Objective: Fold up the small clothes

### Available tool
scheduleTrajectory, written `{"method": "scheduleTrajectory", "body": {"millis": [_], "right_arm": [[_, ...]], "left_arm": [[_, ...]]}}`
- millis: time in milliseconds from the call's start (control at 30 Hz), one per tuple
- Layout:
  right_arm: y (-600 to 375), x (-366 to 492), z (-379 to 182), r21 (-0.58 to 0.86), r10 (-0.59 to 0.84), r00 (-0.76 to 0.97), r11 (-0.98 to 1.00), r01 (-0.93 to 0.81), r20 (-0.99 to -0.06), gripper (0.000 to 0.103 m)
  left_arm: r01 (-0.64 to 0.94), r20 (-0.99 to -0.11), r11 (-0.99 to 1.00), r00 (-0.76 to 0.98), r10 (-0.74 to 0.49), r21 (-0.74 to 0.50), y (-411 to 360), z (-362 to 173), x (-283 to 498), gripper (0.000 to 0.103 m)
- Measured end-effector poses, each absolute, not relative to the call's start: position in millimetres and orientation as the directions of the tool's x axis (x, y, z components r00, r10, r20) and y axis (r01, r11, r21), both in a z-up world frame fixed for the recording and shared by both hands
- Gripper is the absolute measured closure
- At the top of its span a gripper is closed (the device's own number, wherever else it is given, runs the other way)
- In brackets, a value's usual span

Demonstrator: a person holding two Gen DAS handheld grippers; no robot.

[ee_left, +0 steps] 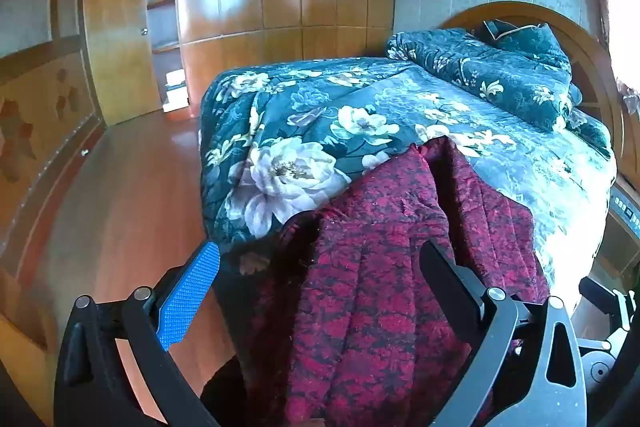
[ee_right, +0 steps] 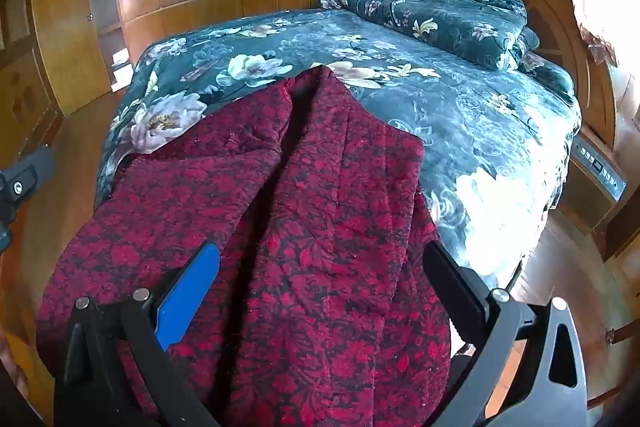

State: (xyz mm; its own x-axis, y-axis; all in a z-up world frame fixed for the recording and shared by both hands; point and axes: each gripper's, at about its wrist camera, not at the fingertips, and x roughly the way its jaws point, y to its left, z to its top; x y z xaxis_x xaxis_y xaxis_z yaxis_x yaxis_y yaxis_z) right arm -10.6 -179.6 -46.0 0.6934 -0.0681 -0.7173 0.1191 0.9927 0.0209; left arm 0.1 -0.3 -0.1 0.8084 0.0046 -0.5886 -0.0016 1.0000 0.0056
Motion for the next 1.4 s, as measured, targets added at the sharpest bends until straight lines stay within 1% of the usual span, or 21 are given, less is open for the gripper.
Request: {"method": "scheduleTrajectory", "body": {"millis": [133,433,500,700,1400], "right_arm": [[-174.9,-10.8,-49.0,0.037,-0.055,0.695,0.992,0.117,-0.716,0.002],[-184.3,-22.8,-31.3,0.047,-0.046,0.706,0.993,0.111,-0.706,0.002],[-176.8,-18.6,-39.5,0.031,-0.058,0.705,0.993,0.113,-0.707,0.002],[-177.0,-18.7,-39.7,0.03,-0.059,0.705,0.993,0.113,-0.707,0.002],[-180.4,-16.0,-44.5,0.025,-0.067,0.7,0.992,0.12,-0.711,0.002]], "left_arm": [[-0.003,-0.586,1.0,0.81,0.007,0.007,-0.1,0.5,0.2,0.004],[-0.011,-0.588,1.0,0.809,0.013,0.008,5.0,5.6,7.8,0.004],[-0.012,-0.589,1.0,0.808,0.014,0.006,7.5,5.2,6.3,0.004],[0.002,-0.579,1.0,0.815,0.011,0.021,8.9,0.6,-4.3,0.004],[0.027,-0.592,0.999,0.806,0.003,0.041,-2.8,-5.0,-2.7,0.004]]}}
